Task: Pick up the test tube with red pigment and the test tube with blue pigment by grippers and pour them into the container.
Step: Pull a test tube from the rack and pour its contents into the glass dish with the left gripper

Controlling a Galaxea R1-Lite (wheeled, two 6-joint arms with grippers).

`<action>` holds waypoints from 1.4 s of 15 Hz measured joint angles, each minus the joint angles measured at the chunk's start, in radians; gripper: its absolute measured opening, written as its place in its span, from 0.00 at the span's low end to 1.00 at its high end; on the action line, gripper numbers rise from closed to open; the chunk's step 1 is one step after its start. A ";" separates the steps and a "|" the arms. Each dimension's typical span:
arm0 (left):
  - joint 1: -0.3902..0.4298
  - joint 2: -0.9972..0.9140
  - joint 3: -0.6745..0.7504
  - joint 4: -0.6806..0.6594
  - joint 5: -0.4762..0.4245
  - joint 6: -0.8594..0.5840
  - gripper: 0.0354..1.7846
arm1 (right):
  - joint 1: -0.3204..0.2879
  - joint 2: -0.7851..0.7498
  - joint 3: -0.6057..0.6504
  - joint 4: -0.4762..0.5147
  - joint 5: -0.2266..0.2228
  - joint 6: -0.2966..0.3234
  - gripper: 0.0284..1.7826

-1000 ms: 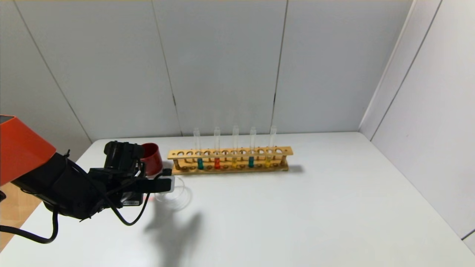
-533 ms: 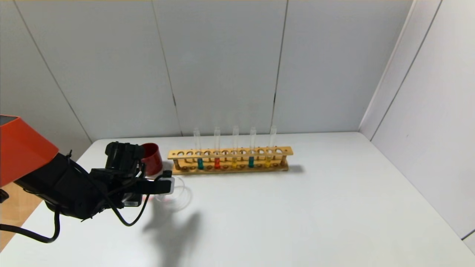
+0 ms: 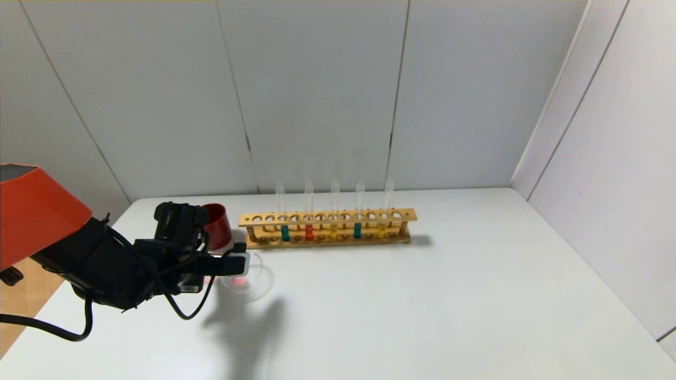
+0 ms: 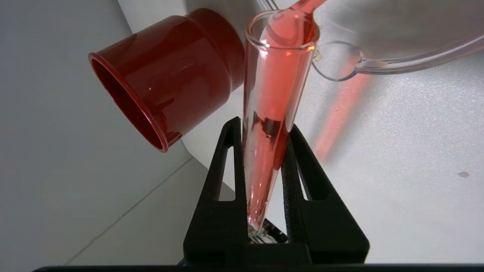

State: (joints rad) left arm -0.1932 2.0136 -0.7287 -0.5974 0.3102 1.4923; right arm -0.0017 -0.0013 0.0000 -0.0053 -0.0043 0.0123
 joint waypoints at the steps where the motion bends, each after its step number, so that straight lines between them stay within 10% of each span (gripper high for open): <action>1: 0.000 0.001 -0.001 0.000 0.000 0.009 0.16 | 0.000 0.000 0.000 0.000 -0.001 0.000 0.98; 21: -0.028 0.006 -0.026 0.001 0.040 0.084 0.16 | 0.000 0.000 0.000 0.000 0.000 0.000 0.98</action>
State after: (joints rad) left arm -0.2211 2.0191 -0.7543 -0.5964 0.3500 1.5768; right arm -0.0017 -0.0013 0.0000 -0.0057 -0.0047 0.0119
